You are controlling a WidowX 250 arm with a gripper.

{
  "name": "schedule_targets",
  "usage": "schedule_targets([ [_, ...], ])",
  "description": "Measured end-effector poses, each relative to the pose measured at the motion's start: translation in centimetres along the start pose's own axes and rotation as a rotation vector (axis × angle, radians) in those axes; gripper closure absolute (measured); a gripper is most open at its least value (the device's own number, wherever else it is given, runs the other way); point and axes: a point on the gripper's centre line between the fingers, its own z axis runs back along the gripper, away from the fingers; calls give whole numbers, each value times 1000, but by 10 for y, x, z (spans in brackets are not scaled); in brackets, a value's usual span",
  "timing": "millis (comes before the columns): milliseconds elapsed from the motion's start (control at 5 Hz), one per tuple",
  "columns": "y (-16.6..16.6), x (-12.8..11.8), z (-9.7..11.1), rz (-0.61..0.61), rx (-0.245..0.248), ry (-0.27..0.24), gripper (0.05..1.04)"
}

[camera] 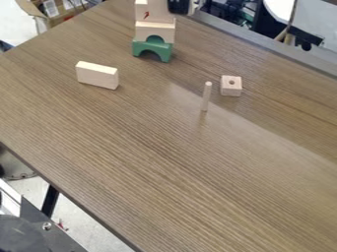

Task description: Move the white cuboid away from the table

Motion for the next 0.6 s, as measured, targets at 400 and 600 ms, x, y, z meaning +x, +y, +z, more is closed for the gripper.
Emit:
schedule_targets([
  [400,-11,3,24,24,-25,25,798],
  [600,-15,11,20,32,-15,10,798],
])
